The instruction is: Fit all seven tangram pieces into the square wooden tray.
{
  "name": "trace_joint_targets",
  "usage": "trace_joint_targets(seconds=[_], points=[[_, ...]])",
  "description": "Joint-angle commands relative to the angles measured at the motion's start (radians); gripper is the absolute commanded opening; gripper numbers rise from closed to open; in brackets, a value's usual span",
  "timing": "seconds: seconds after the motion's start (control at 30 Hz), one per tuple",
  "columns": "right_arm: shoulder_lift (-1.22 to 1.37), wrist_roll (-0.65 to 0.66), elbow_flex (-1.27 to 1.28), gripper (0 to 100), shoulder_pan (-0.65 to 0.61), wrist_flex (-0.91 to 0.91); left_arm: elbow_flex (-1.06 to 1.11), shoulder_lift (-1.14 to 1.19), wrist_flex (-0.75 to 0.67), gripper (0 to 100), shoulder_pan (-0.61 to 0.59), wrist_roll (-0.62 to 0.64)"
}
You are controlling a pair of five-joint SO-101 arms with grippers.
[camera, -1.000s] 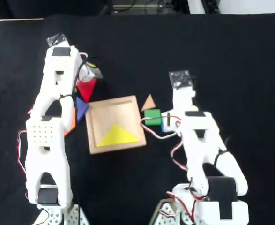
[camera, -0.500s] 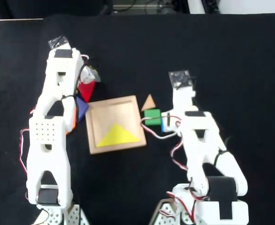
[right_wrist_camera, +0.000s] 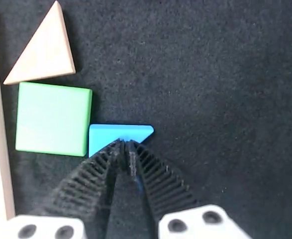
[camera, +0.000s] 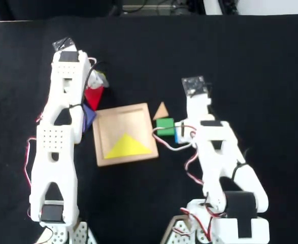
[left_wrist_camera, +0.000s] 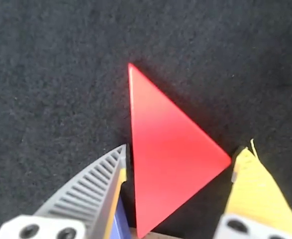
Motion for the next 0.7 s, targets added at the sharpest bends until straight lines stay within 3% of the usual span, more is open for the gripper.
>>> trace_joint_targets(seconds=[0.0,0.1,0.3,0.67], points=[[0.010,0.014,-0.059,1.5,-0.009,-0.008,-0.082,0.028,0.029,33,-0.033,0.040],[0.010,0.017,-0.062,1.5,-0.009,0.003,-0.131,0.055,0.055,31,-0.036,0.041],[0.010,0.017,-0.062,1.5,-0.009,0.003,-0.206,0.092,0.118,19,-0.038,0.014],[0.012,0.017,-0.062,1.5,-0.009,0.003,-0.317,0.095,0.167,17,-0.044,-0.101]])
